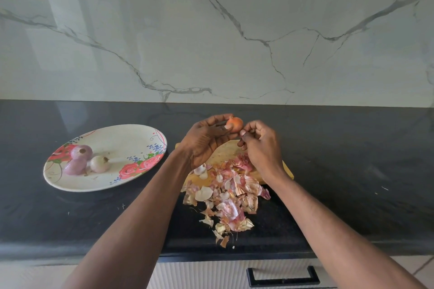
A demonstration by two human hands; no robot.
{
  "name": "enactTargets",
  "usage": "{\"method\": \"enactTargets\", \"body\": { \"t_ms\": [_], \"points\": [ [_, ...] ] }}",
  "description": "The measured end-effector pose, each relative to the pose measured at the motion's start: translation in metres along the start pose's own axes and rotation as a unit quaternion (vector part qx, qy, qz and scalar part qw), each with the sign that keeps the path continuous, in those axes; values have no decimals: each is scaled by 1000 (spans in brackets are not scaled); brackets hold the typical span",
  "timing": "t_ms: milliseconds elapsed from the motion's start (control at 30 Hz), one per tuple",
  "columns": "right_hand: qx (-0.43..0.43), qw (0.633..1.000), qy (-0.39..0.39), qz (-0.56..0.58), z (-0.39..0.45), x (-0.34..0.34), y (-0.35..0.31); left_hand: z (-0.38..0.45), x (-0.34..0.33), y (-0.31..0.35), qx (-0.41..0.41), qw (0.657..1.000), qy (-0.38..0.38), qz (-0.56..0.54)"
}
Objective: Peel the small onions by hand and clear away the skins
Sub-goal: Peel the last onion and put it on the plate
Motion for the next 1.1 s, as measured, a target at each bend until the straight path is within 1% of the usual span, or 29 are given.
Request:
{"method": "enactTargets", "body": {
  "t_ms": [67,233,300,367,567,667,733,800,867,967,1033,1100],
  "points": [
    [-21,1000,-2,18,2,1,5,1,3,0,-5,1000,12,18],
    [-52,984,-29,165,4,-3,11,2,9,2,-10,999,22,28],
    [-53,977,-40,203,4,-4,9,2,9,3,-11,999,18,32],
    [-42,979,-45,193,4,-2,6,1,8,3,-12,999,16,29],
    [13,996,2,86,1,6,-1,0,2,-1,1,999,9,39],
    [7,998,2,62,1,3,1,1,5,-2,10,999,15,40],
    [-3,998,6,64,1,3,2,1,6,-4,20,999,16,35],
    [-10,996,10,90,1,4,1,0,5,-6,30,999,15,19],
    [-30,986,8,164,1,4,1,-1,4,-8,37,999,18,-5],
    [-81,960,8,267,2,5,9,-2,5,-7,37,998,28,-35],
    [-98,961,8,258,2,6,12,-2,6,-5,35,998,28,-53],
    [-91,979,4,183,3,6,11,-1,8,-3,30,998,27,-54]
  ]
}}
Point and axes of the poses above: each hand's wrist, its own z-axis towards the middle knuckle, its own x-axis out of the back of the hand, y = z × x, the point moved 8 cm from there along z, towards the middle knuckle, and after that the axes turned 9 degrees about -y, right-handed, at the moved point
